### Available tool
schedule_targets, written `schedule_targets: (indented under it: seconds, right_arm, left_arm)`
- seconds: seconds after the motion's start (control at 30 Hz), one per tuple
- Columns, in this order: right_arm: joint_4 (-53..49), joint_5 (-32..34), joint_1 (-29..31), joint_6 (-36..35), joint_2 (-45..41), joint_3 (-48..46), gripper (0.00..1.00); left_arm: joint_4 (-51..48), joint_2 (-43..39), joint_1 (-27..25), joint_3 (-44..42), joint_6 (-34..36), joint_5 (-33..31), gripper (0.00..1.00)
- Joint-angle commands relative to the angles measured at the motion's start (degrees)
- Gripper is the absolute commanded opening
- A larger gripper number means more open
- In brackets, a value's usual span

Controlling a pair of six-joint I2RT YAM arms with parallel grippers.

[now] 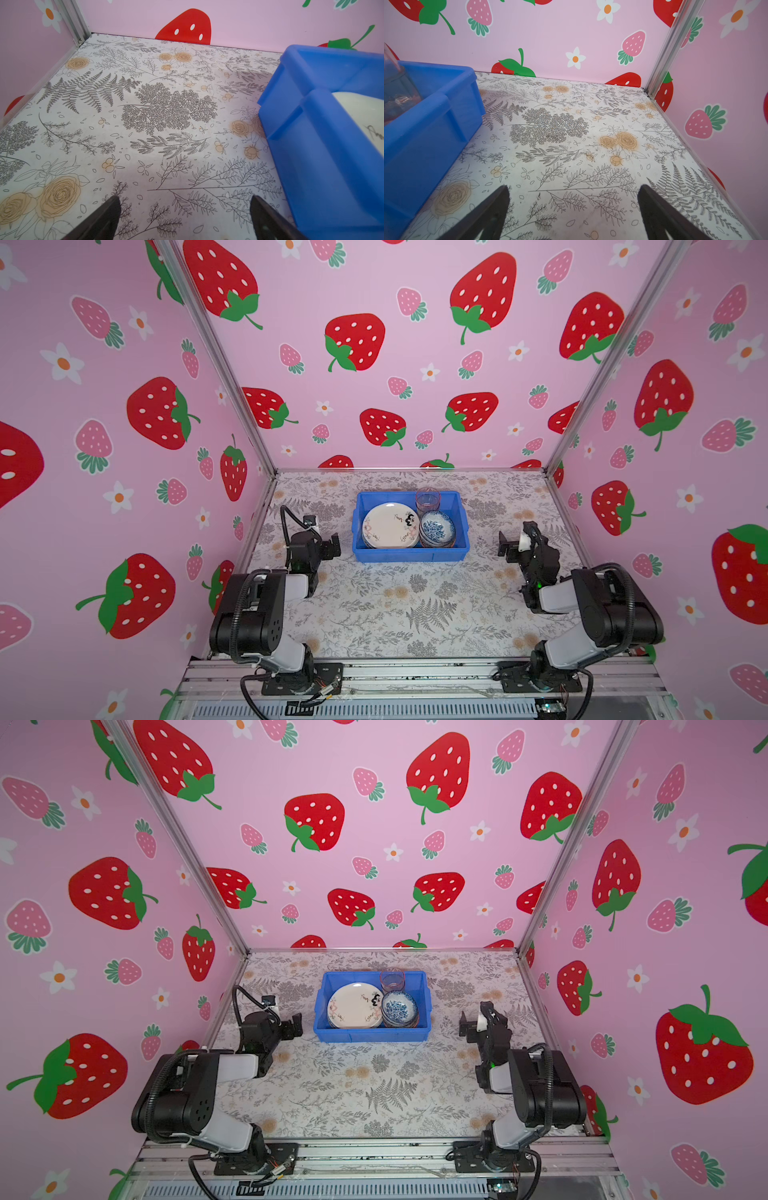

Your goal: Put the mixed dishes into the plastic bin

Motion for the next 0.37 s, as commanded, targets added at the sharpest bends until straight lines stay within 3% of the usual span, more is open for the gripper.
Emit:
schedule_targets:
  seconds: [0.0,0.33]
  right_arm:
    - [1.92,0.6,0.1,-0.71,-0.15,0.53,0.99]
    - [1.92,0.6,0.17,-0.71,-0.13,0.53,0.99]
  left_arm:
    - [0.83,0.34,0.16,1.31,1.08,0.72,0.99]
    - [0.61,0.37,-0.01,1.33,1.2,0.28,0.99]
